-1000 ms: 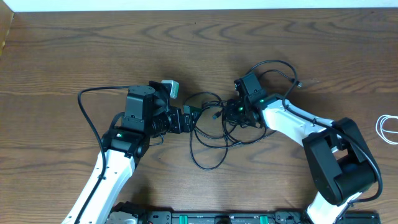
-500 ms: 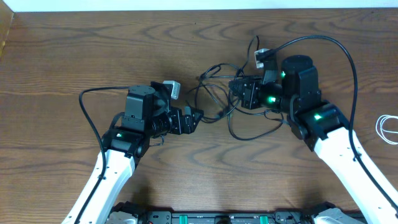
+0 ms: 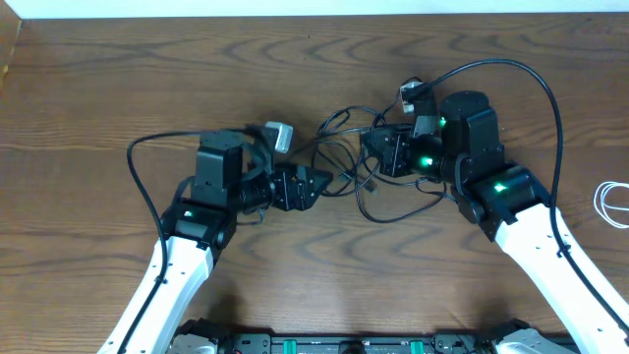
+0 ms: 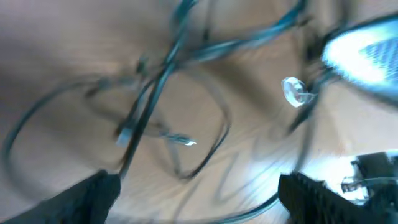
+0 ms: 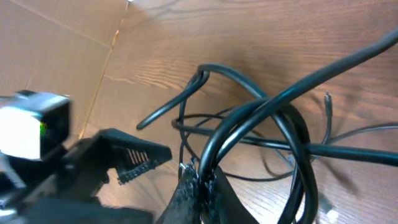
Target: Untangle cables
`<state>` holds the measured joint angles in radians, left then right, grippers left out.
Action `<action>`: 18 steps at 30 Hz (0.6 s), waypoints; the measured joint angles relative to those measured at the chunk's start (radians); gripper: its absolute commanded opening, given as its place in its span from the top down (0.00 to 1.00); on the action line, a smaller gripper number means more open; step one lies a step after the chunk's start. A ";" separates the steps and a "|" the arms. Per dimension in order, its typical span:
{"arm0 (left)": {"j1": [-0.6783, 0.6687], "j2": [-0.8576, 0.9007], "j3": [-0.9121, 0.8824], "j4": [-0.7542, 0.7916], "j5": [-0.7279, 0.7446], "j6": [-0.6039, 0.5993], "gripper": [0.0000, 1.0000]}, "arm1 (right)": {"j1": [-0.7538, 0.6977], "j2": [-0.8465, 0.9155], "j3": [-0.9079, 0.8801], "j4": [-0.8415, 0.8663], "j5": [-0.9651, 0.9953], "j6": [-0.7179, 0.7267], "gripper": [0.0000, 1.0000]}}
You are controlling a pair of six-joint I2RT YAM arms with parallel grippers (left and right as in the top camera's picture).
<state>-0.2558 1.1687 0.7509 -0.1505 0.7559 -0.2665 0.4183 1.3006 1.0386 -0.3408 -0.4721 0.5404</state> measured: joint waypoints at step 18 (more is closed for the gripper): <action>-0.085 0.000 0.000 0.158 -0.108 0.150 0.12 | 0.000 0.000 0.000 -0.081 -0.040 0.000 0.99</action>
<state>-0.3412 1.1690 0.7509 0.0071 0.6479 -0.1165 0.4183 1.3006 1.0386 -0.4221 -0.5117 0.5404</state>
